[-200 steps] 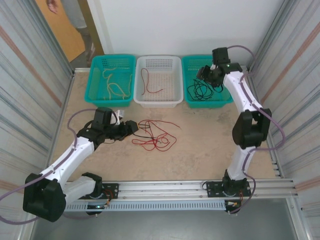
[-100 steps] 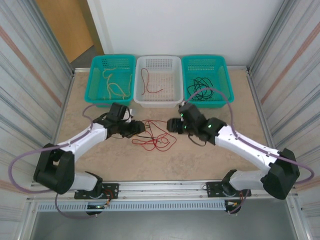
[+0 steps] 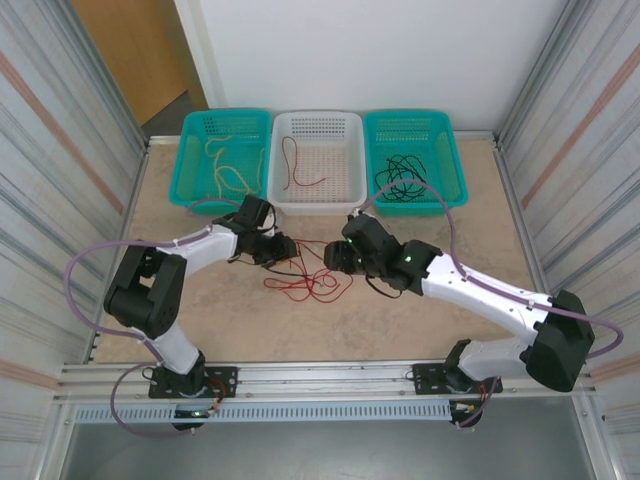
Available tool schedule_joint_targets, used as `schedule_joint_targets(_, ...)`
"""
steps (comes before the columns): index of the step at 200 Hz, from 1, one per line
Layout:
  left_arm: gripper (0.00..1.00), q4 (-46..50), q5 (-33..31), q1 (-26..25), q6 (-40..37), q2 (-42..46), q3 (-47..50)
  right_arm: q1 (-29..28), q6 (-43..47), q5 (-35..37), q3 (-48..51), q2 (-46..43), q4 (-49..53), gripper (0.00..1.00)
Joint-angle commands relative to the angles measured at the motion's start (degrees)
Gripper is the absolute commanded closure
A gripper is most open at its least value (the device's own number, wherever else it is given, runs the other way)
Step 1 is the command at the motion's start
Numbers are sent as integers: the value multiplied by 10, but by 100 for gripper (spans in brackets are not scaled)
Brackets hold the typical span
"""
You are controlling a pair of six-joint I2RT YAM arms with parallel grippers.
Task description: Untangle the cables
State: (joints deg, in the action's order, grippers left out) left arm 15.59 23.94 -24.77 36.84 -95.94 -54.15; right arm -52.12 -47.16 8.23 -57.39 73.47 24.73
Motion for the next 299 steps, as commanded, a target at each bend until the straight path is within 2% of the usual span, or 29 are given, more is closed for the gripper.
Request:
schedule_joint_targets(1, 74, -34, 7, -3, 2, -5, 0, 0, 0, 15, -19, 15, -5, 45)
schedule_joint_targets(30, 85, -59, 16, -3, 7, -4, 9, -1, -7, 12, -20, 14, -3, 46)
schedule_joint_targets(47, 86, -62, 18, -3, 8, -5, 13, -1, -7, 15, -20, 8, 0, 46)
schedule_joint_targets(81, 74, -50, 13, -3, 13, -11, 17, 2, -5, 22, -19, -1, 3, 45)
schedule_joint_targets(107, 72, -54, 12, -8, 17, -26, 12, 3, -3, 20, -26, 2, -1, 45)
schedule_joint_targets(131, 84, -78, 20, -12, 28, -35, 15, 1, -6, 18, -28, 2, 0, 46)
schedule_joint_targets(147, 100, -87, 26, -12, 32, -33, 17, -1, -7, 23, -24, -4, 3, 46)
schedule_joint_targets(157, 100, -92, 31, -12, 32, -27, 19, -2, -8, 26, -21, -9, 4, 46)
schedule_joint_targets(186, 100, -85, 40, -19, 24, 30, 29, -1, -7, 35, -17, -23, 7, 45)
schedule_joint_targets(258, 100, -9, 36, -51, -29, 245, 49, 0, 8, 20, -32, -17, 0, 43)
schedule_joint_targets(299, 100, 22, 98, -54, -58, 342, 11, -1, 33, 19, -59, -3, 14, 36)
